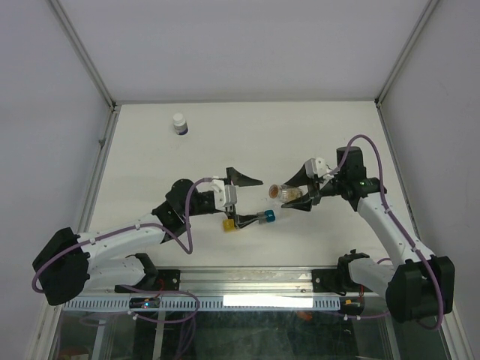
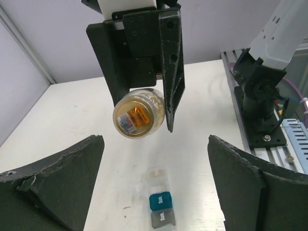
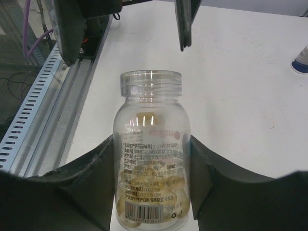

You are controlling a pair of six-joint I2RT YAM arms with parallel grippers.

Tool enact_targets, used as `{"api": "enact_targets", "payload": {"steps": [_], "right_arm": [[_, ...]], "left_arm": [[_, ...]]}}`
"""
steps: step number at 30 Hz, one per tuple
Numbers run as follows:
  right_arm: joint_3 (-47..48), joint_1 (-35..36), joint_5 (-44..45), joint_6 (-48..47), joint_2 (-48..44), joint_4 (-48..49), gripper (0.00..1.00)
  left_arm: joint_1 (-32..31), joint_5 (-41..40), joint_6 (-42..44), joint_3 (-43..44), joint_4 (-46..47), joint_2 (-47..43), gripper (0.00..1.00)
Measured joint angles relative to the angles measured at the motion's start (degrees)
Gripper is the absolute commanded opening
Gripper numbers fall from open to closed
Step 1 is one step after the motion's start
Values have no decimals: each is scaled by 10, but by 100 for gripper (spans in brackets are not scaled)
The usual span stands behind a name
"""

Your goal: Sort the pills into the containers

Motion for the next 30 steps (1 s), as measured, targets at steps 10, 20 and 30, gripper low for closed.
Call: {"api": "enact_targets", "payload": {"steps": [10, 20, 30], "right_arm": [[0, 1, -1, -50, 14, -30, 0], [0, 2, -1, -60, 17, -33, 0], [0, 2, -1, -61, 16, -33, 0]], "left_arm": [[0, 0, 35, 67, -19, 97, 71], [0, 2, 28, 82, -13, 130, 58], [0, 2, 3, 83, 0, 134, 50]]}}
